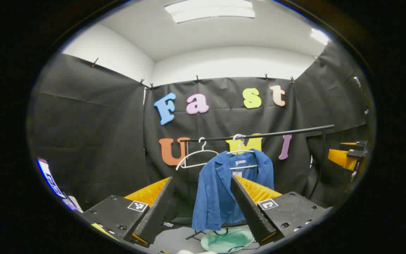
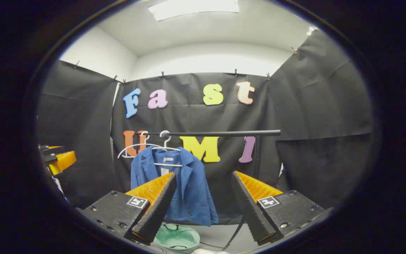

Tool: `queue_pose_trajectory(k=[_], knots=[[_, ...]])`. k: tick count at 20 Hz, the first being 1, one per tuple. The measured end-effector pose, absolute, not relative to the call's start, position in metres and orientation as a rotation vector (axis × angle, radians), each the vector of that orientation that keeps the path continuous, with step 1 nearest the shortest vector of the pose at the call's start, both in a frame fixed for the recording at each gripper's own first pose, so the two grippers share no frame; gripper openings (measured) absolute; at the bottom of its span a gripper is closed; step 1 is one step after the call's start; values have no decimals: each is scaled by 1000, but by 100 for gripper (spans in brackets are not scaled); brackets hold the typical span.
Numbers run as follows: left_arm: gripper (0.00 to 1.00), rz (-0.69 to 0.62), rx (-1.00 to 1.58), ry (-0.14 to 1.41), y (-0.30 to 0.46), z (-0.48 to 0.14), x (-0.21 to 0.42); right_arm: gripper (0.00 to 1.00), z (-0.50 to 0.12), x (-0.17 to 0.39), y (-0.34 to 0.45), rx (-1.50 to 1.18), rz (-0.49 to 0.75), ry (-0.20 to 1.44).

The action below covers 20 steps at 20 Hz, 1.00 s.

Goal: Grasp the clothes on the hanger with both hands and then place them into the laundry hamper below.

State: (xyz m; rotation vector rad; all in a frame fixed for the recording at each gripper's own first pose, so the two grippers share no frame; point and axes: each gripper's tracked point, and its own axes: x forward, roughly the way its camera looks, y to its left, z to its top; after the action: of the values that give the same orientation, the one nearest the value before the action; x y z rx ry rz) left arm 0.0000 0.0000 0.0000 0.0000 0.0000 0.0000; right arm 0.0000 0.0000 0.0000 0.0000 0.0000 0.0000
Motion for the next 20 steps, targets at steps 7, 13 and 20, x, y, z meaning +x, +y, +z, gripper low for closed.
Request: queue_pose_trajectory(k=[7, 13, 20], knots=[[99, -6, -11, 5, 6, -5, 4, 98, 5, -3, 7, -36, -22, -4], [99, -9, -6, 3, 16, -6, 12, 99, 4, 3, 17, -17, -29, 2], [99, -27, 2, 13, 17, -13, 18, 99, -7, 7, 31, -39, -26, 21]])
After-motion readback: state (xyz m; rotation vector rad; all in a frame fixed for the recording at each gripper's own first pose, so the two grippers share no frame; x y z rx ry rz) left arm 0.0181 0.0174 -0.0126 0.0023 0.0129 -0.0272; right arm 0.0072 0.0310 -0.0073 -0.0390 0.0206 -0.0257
